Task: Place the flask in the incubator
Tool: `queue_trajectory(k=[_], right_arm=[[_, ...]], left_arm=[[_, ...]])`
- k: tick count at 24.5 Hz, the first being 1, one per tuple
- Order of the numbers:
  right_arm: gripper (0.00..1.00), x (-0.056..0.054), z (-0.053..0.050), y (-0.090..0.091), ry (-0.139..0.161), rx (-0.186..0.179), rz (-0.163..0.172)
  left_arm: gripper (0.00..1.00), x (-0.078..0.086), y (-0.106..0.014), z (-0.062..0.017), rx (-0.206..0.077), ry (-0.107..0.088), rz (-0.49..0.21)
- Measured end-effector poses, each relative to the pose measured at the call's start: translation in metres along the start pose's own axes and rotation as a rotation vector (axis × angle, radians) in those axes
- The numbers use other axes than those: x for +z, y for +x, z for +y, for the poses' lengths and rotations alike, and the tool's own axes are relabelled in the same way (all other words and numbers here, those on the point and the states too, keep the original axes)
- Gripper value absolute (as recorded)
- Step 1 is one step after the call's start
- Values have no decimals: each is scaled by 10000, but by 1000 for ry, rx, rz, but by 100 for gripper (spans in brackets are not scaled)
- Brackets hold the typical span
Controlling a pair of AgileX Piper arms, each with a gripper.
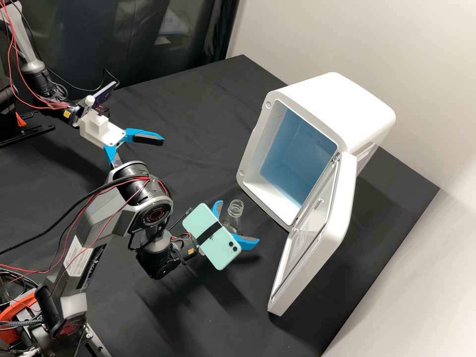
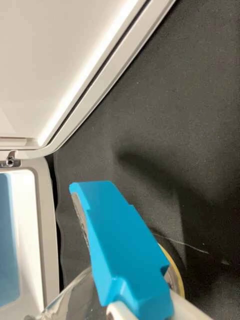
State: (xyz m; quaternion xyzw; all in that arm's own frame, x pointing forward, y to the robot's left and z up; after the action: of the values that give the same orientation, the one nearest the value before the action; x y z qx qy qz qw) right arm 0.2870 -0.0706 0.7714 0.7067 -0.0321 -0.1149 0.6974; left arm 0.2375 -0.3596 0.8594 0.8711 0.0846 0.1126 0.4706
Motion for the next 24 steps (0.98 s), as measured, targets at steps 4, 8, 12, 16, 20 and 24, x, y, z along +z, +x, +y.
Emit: queue_trajectory(k=[4,8,12,16,20,24], right_arm=[[100,-32,0,26,0,6,9],[100,-65,11,66,-3,13,25],[100,-46,-22,97,-1,6,19],[100,-17,-59,111,8,-7,9],[100,-6,-67,137,13,-8,8],[100,1,-123,197,88,-45,30]], left_arm=[[100,0,0,1,2,0,0],[100,1,0,2,2,0,-1],[100,1,0,2,2,0,-1],[100,1,0,2,2,0,-1],[100,1,0,2,2,0,-1],[100,1,0,2,2,0,-1]])
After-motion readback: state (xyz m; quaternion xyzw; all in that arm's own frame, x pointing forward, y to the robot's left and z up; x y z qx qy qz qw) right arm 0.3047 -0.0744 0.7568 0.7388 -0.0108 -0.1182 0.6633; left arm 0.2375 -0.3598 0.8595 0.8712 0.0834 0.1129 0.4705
